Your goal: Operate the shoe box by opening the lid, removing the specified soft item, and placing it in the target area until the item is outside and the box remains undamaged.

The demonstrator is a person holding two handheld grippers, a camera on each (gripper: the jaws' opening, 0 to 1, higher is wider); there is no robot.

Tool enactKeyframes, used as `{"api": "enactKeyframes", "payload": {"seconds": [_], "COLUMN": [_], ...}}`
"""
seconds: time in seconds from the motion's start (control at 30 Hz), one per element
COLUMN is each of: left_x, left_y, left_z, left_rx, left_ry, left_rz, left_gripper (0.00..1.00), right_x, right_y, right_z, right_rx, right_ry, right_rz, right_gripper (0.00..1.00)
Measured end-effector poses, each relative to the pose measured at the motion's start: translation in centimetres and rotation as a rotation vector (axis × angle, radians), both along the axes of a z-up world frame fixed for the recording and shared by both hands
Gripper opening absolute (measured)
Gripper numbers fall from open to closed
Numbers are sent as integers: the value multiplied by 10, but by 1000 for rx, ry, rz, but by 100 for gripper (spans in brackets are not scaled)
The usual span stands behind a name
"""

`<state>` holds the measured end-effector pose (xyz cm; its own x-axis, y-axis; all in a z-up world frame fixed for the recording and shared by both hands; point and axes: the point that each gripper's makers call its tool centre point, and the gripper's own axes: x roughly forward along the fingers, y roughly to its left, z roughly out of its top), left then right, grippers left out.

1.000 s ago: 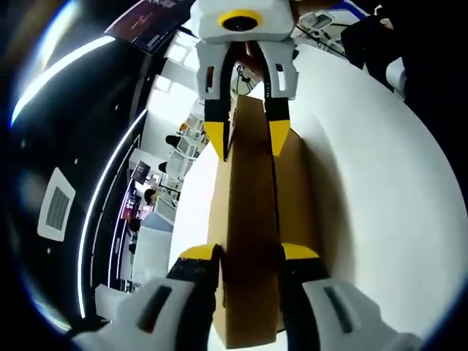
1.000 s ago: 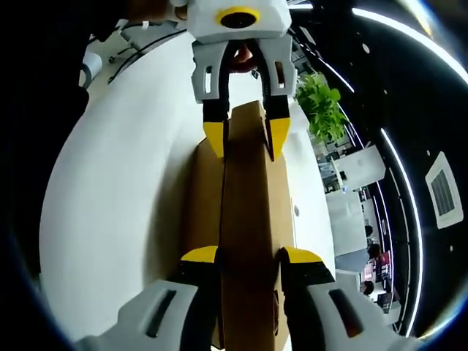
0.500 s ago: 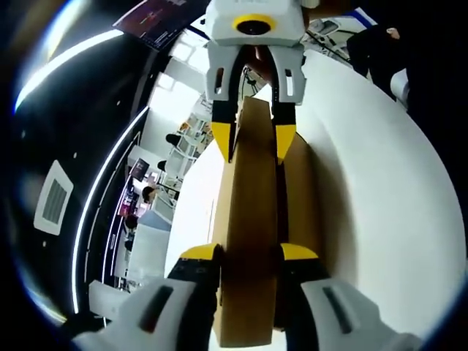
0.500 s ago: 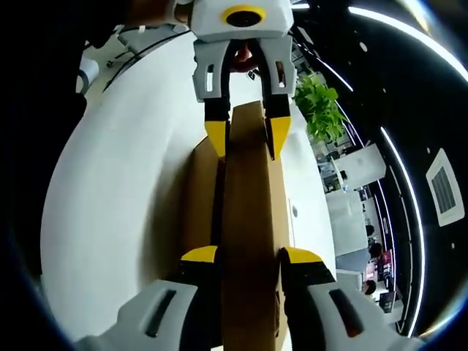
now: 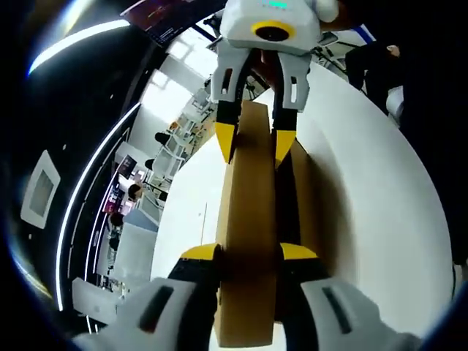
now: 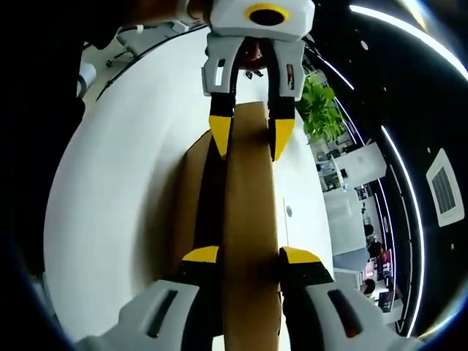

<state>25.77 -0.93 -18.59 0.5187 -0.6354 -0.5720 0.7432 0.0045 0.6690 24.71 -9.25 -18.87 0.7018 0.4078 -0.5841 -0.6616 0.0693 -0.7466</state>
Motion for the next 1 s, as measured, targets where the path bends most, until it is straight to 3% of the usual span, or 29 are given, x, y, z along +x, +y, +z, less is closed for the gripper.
{"api": "enactKeyframes", "payload": {"seconds": [0.17,0.67,1.0], "left_x": [5,11,16], "left_y": [-1,-4,-6], "left_z": [8,23,31], "left_rx": [-7,-18,-19], "left_ry": [53,139,202], "left_rz": [-6,-25,-42], "left_gripper": [30,30,30], "right_x": [4,13,18], "right_y": [-1,-3,-3], "right_z": [7,20,26], "right_rx": [4,18,15], "right_ry": [38,186,245], "right_rz": [6,10,9], "right_gripper": [30,30,30]}}
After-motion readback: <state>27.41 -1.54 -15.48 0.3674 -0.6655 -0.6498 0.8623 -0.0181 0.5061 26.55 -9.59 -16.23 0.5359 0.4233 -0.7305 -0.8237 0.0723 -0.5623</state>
